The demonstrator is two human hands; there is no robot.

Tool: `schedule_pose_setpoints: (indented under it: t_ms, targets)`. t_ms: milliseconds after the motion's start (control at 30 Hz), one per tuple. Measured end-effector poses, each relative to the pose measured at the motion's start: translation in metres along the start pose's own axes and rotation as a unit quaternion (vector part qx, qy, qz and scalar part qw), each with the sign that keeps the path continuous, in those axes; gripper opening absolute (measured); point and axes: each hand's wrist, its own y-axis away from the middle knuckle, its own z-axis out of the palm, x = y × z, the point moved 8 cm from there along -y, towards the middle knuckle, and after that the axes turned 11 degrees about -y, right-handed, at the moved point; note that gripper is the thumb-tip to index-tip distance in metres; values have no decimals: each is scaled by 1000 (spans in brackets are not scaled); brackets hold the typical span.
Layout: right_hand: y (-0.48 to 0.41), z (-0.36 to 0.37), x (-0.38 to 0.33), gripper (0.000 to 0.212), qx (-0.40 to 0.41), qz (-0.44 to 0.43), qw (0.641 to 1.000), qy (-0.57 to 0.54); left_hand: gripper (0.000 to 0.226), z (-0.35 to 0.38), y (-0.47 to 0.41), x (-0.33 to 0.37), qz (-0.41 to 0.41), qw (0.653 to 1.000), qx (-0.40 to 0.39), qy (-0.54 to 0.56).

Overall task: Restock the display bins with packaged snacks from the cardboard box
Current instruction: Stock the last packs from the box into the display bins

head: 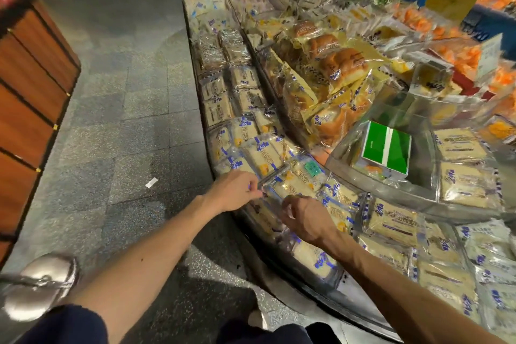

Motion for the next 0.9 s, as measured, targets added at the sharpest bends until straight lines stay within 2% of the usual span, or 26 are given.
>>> schedule_pose_setpoints:
  t_ms: [100,200,267,367,500,600,700,800,900]
  targets:
    - [5,-21,-54,24,8,-96,995,-18,30,-48,55,-19,-78,991,90,63]
    - [21,-19,-121,24,-19,-200,978,-52,34,-84,141,-52,-192,957,196,93]
    - [42,0,-168,22,-52,-262,959,-95,41,-91,219,-72,-270,931,226,101]
    - [86,55,-242,14,-145,-348,916,-137,37,-70,355,-88,-371,891,246,86]
    - [162,157,-329,14,-268,-403,862,-152,35,-14,532,-88,-501,797,305,142]
    - [217,228,-380,27,-330,-428,822,-178,41,49,647,-95,-619,695,316,184]
    - [262,290,-417,14,-417,-455,780,-105,40,113,724,-101,-686,618,317,216]
    - [289,365,-451,12,-461,-482,743,-45,35,185,783,-123,-727,561,298,260]
    - [304,441,-487,15,-479,-479,736,6,24,261,833,-164,-737,527,277,321]
